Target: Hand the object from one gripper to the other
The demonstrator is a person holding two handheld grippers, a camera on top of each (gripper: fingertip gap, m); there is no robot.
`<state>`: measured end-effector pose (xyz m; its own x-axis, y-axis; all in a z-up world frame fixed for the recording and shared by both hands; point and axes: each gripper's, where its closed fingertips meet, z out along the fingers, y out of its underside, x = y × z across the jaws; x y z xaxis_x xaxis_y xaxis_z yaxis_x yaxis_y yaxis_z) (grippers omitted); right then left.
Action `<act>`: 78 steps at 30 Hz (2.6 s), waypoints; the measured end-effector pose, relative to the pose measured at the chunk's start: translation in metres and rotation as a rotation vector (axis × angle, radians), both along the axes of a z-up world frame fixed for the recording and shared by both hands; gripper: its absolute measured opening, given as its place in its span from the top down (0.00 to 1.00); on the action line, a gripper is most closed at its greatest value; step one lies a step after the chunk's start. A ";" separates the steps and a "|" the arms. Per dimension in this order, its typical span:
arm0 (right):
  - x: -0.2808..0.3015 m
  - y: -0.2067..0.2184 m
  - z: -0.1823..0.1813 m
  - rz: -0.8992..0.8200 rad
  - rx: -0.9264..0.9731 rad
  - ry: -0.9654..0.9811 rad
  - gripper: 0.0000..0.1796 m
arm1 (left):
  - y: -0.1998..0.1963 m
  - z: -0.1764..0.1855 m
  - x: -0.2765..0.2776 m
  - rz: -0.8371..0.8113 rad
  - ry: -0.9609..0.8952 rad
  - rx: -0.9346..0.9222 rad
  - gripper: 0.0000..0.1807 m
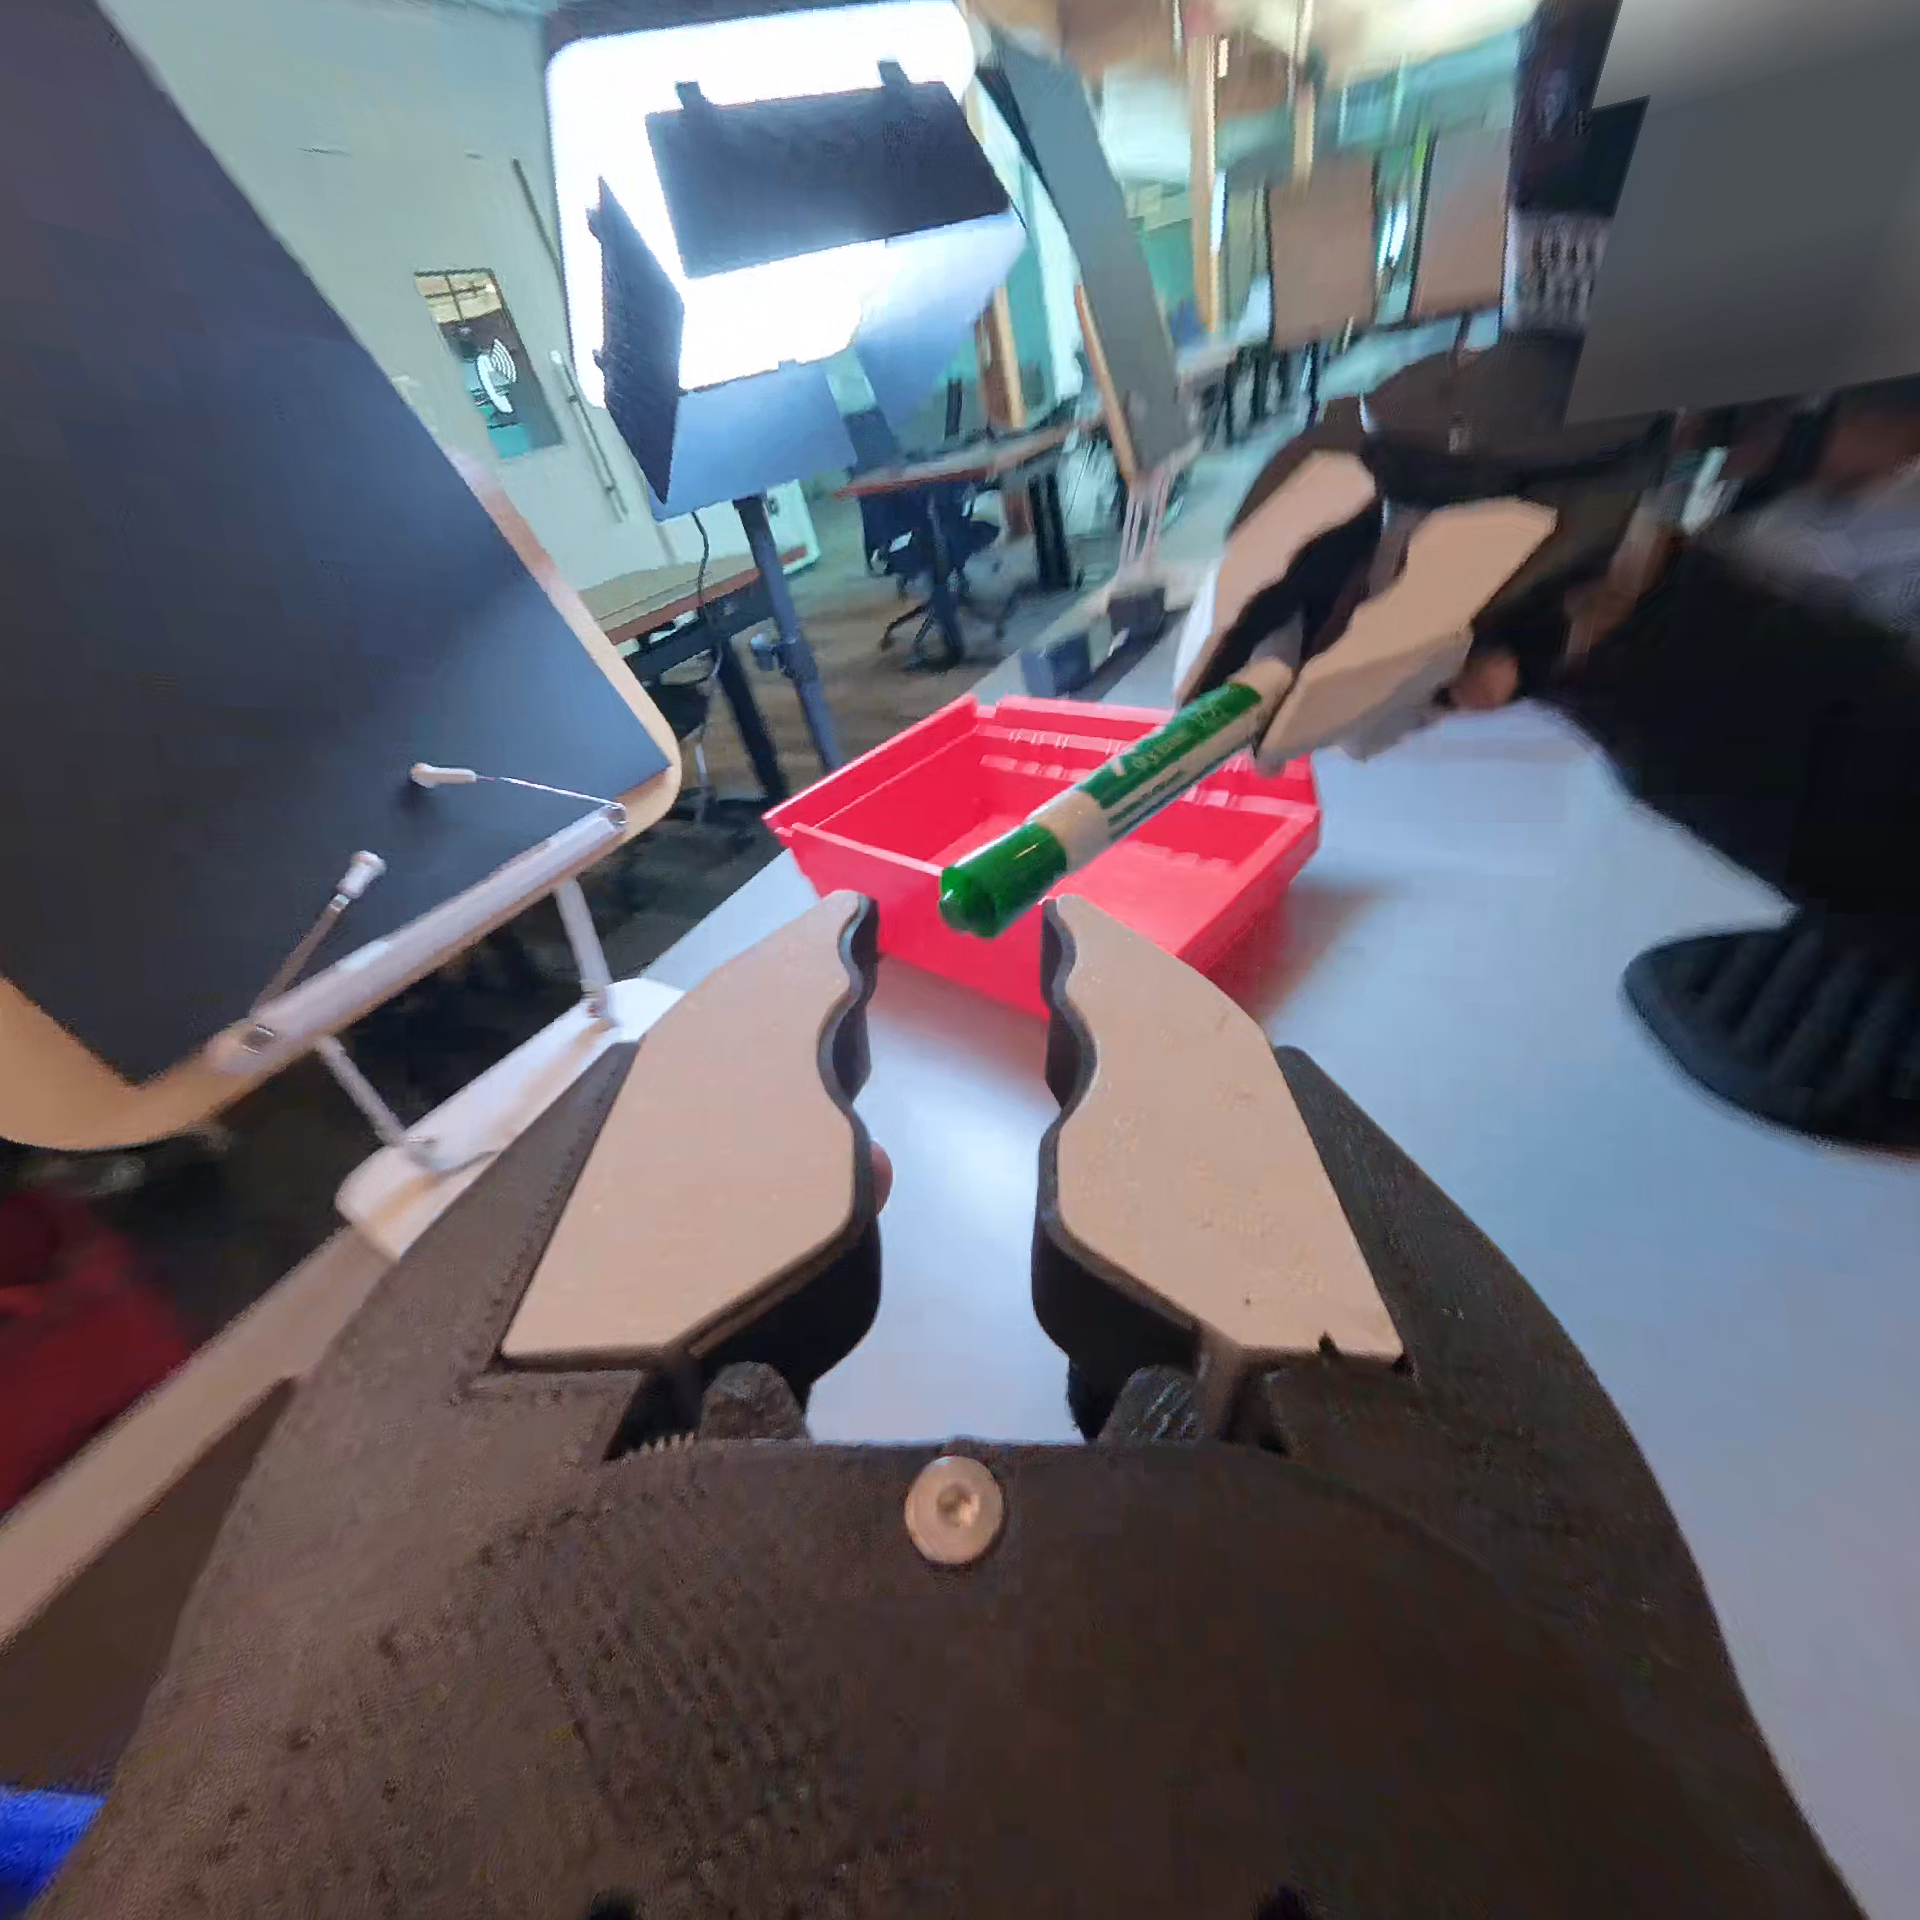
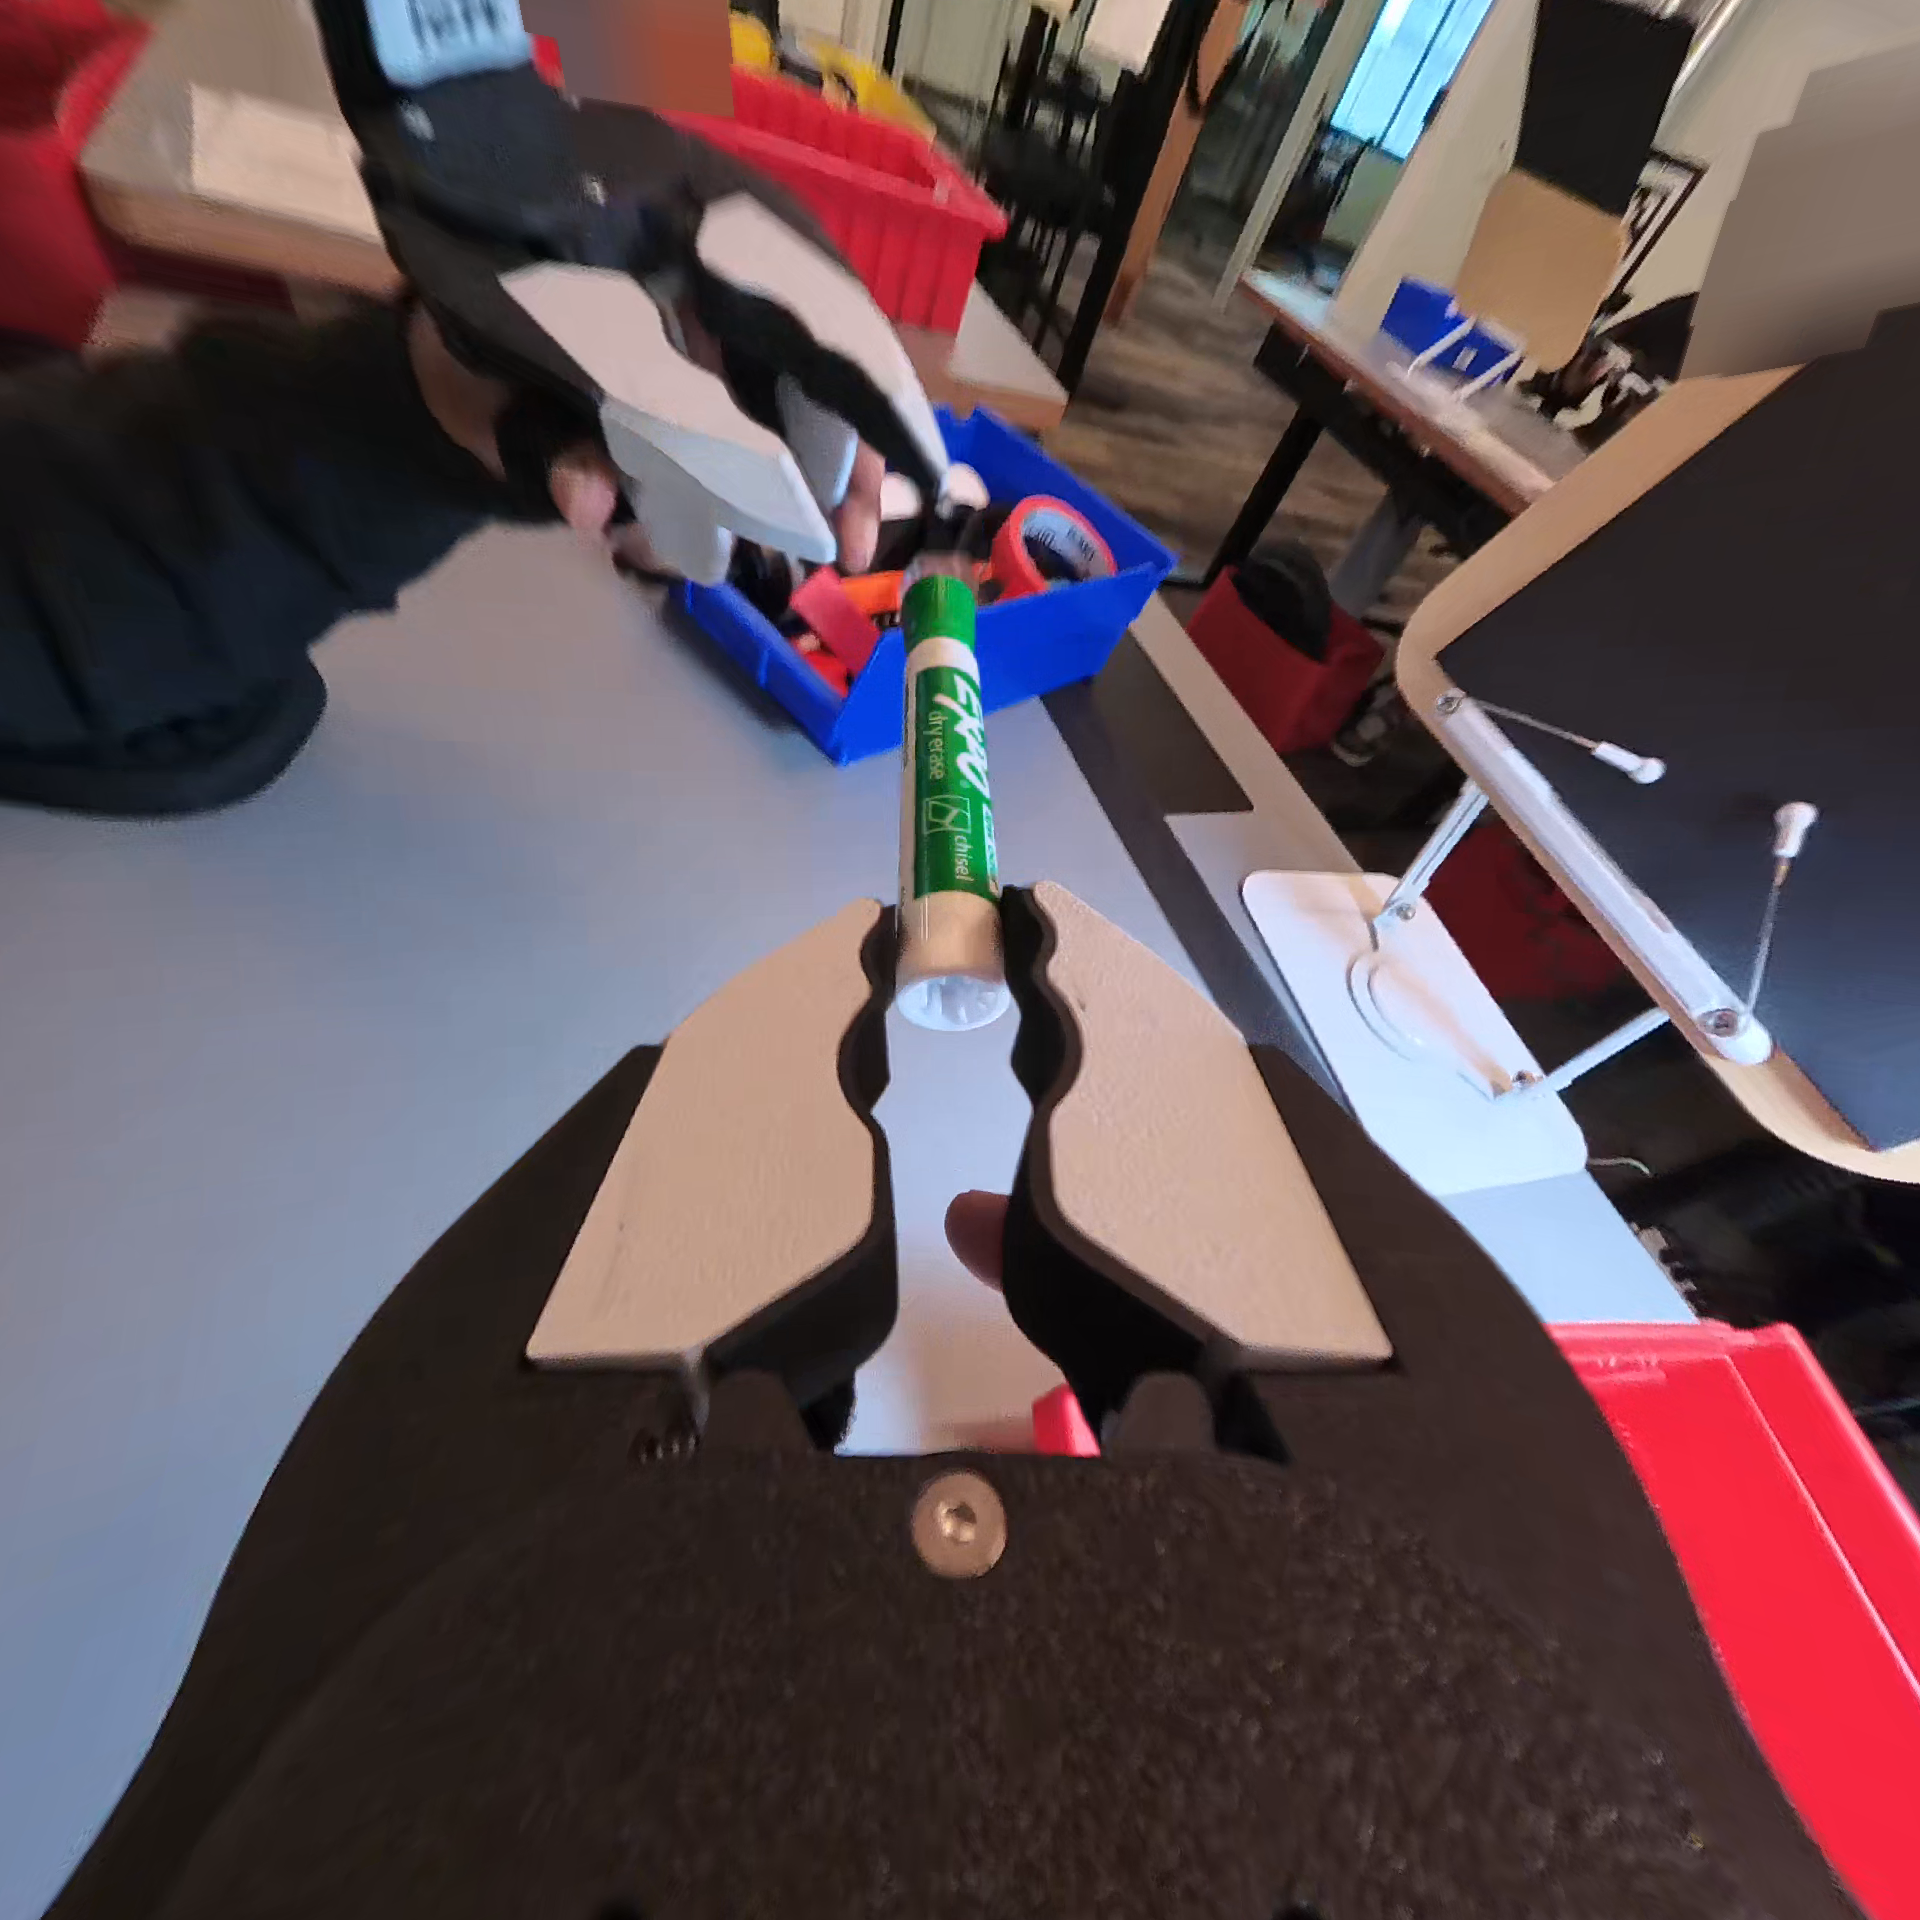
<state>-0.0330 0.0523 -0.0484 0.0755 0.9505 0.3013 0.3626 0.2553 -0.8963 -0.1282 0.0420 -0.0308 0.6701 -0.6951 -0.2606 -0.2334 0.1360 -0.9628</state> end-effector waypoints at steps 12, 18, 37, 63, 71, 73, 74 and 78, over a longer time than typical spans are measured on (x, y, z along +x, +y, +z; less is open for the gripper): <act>-0.045 -0.043 0.044 0.068 0.146 -0.095 0.89 | 0.016 -0.017 0.051 0.117 0.605 0.244 0.90; -0.041 -0.034 0.059 0.076 -0.009 0.302 0.81 | -0.011 0.011 0.054 -0.181 -0.016 0.004 0.91; -0.081 -0.040 0.017 0.098 -0.225 0.317 0.82 | -0.014 0.059 0.025 -0.313 -0.778 -0.041 0.90; -0.058 -0.036 0.042 0.030 0.223 0.345 0.85 | -0.020 0.057 0.033 -0.412 -0.763 -0.145 0.91; -0.058 -0.035 0.039 0.007 0.294 0.281 0.89 | -0.019 0.054 0.036 -0.478 -0.831 -0.241 0.90; -0.049 -0.037 0.044 0.026 0.299 0.263 0.89 | -0.017 0.049 0.035 -0.464 -0.766 -0.251 0.86; -0.043 -0.036 0.045 0.029 0.295 0.231 0.89 | -0.014 0.045 0.031 -0.439 -0.711 -0.240 0.83; -0.012 -0.031 0.053 0.017 0.301 0.149 0.89 | -0.007 0.029 0.011 -0.312 -0.443 -0.170 0.76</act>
<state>-0.0446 0.0215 0.0044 0.1251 0.8218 0.5559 0.2270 0.5218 -0.8223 -0.1175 0.0347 -0.0015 0.4460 -0.8853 0.1316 0.2246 -0.0316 -0.9739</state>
